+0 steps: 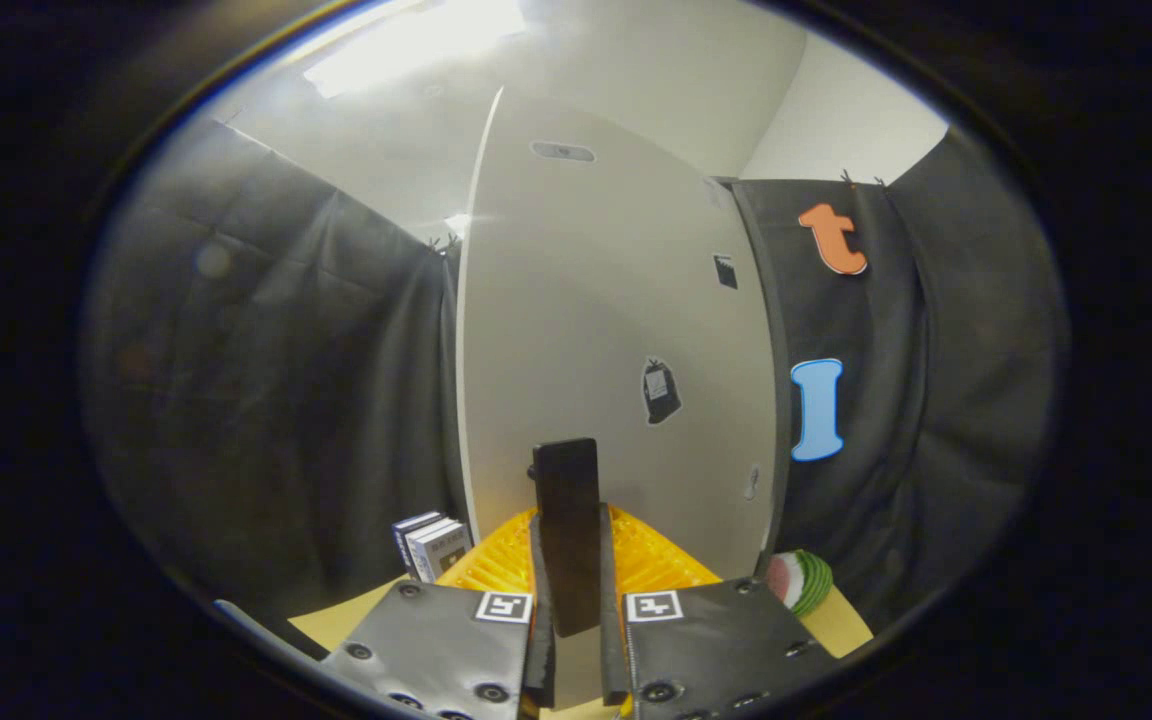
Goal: Open the shoe cabinet door, grab the shoes and put them into the shoe cabinet, then close the shoe cabinet door.
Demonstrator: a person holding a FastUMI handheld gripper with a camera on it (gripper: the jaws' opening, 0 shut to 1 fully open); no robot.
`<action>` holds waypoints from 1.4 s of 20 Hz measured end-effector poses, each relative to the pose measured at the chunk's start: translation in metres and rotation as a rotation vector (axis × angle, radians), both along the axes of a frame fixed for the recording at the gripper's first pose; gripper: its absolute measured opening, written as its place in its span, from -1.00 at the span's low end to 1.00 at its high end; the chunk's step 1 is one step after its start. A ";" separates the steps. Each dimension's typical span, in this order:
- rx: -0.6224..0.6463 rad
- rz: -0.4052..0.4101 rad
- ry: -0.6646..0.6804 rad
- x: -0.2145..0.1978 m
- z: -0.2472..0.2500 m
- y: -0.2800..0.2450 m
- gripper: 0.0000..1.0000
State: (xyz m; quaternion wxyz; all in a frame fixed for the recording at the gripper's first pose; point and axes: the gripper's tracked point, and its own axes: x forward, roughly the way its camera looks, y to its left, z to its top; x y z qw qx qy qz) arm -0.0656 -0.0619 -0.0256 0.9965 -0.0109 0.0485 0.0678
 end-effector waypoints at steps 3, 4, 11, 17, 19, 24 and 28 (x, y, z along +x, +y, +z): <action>-0.025 -0.009 -0.010 -0.013 0.005 -0.019 -0.61; -0.025 -0.015 -0.013 -0.017 0.007 -0.026 -0.62; -0.058 -0.072 -0.025 -0.037 0.016 -0.069 -0.65; -0.016 -0.178 -0.040 -0.049 0.028 -0.116 -0.66; -0.015 -0.210 -0.050 -0.053 0.032 -0.131 -0.66; -0.021 -0.287 -0.054 -0.066 0.037 -0.163 -0.79; -0.025 -0.351 -0.066 -0.079 0.043 -0.189 -0.79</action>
